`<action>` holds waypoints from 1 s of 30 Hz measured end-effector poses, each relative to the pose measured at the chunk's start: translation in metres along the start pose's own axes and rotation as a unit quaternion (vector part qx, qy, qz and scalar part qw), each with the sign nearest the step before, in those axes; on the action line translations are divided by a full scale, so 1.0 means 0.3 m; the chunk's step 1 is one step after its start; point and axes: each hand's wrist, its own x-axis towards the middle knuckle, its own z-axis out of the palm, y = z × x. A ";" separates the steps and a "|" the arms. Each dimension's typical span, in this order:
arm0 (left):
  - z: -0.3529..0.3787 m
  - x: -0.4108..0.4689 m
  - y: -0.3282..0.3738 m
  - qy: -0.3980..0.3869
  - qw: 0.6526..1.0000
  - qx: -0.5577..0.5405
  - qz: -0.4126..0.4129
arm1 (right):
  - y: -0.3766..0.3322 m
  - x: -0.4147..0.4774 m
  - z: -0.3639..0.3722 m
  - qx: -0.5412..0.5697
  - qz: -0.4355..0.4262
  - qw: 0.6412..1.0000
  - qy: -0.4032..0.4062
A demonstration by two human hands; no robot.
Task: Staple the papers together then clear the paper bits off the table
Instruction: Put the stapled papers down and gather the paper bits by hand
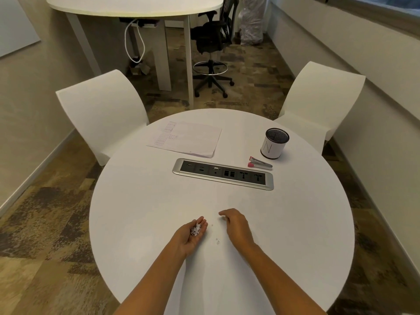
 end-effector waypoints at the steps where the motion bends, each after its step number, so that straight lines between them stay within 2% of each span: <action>1: -0.002 -0.002 0.001 0.000 1.000 0.000 0.003 | 0.010 -0.004 0.014 -0.037 -0.033 0.998 -0.027; 4: -0.004 -0.008 0.003 0.001 1.000 0.006 0.005 | 0.024 -0.028 0.055 -0.102 -0.121 0.984 -0.078; 8: -0.005 -0.011 0.005 0.005 1.000 0.005 0.005 | 0.040 -0.081 0.083 -0.128 -0.175 0.971 -0.097; 12: -0.011 0.000 0.004 0.022 1.000 0.012 0.012 | 0.098 -0.124 0.073 -0.118 -0.162 0.972 -0.124; 14: -0.014 0.002 0.003 0.028 0.999 0.009 0.013 | 0.102 -0.134 0.060 -0.098 -0.159 0.978 -0.091; 17: -0.016 0.007 0.000 0.027 1.000 0.008 0.014 | 0.084 -0.111 0.043 0.007 -0.065 0.998 0.018; 18: -0.016 0.007 -0.002 0.025 1.000 0.007 0.012 | 0.074 -0.108 0.038 0.008 -0.055 0.998 0.024; 20: -0.017 0.003 -0.006 0.022 1.000 0.002 0.007 | 0.071 -0.117 0.050 -0.055 -0.108 0.992 -0.032; 23: -0.019 0.004 -0.008 0.018 1.000 -0.007 0.001 | 0.106 -0.143 0.083 -0.160 -0.202 0.961 -0.100; 26: -0.017 0.009 -0.012 0.022 1.000 0.005 0.004 | 0.118 -0.167 0.076 -0.207 -0.230 0.947 -0.083; 30: -0.026 0.023 -0.024 0.031 0.999 0.011 0.006 | 0.110 -0.175 0.069 -0.193 -0.217 0.952 -0.095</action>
